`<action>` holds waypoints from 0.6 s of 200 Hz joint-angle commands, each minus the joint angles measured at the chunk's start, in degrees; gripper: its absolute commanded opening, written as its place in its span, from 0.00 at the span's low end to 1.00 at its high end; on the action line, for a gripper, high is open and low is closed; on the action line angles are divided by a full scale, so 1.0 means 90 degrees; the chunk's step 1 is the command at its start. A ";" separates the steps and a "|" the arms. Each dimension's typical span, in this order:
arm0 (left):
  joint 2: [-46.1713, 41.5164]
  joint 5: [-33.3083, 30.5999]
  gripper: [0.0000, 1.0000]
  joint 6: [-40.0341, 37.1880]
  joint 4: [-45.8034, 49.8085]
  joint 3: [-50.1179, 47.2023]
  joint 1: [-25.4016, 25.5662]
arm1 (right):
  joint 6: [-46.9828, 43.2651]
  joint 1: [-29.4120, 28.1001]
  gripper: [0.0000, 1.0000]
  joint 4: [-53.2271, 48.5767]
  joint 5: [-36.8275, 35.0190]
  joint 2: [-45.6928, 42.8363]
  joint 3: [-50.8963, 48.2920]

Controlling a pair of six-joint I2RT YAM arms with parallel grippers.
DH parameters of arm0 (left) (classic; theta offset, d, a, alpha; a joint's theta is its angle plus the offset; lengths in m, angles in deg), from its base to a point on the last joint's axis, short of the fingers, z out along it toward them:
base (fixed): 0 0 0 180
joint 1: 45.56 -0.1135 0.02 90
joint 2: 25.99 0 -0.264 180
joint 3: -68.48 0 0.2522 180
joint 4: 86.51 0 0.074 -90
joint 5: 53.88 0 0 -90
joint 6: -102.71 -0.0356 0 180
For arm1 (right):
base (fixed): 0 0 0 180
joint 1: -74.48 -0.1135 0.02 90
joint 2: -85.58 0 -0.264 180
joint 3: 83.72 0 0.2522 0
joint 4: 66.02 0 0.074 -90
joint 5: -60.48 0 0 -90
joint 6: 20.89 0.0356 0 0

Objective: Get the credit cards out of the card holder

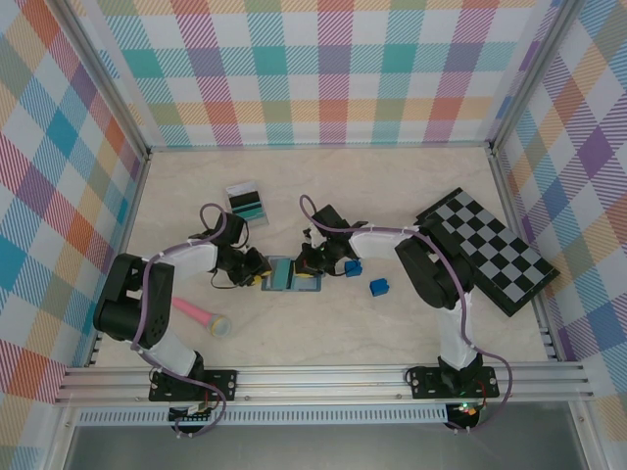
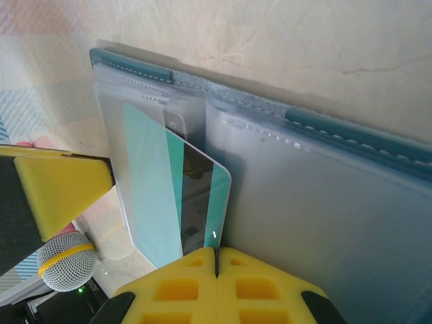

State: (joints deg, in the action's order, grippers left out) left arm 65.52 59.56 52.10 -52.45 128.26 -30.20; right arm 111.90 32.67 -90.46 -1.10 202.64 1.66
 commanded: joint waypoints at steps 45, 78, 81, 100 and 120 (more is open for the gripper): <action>-0.0525 0.0179 0.20 -0.0152 0.0167 0.0209 0.0190 | -0.0018 0.0021 0.15 -0.0245 -0.0213 -0.0130 0.0093; -0.0127 0.0320 0.15 -0.0115 -0.0077 0.0286 0.0390 | 0.0031 0.0018 0.23 -0.0238 -0.0319 -0.0146 0.0097; -0.0092 0.0311 0.15 -0.0106 -0.0078 0.0295 0.0400 | 0.0036 0.0025 0.24 -0.0220 -0.0309 -0.0145 0.0092; 0.0116 0.0046 0.13 -0.0091 0.0051 0.0354 0.0414 | 0.0094 0.0025 0.24 -0.0085 -0.0234 -0.0092 0.0095; 0.0302 -0.0171 0.11 -0.0084 0.0186 0.0338 0.0413 | 0.0134 0.0024 0.25 0.0002 -0.0168 -0.0034 0.0099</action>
State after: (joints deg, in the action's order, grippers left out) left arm 66.35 60.26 51.69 -52.17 130.18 -26.81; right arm 112.18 32.65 -90.57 -2.26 202.25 1.72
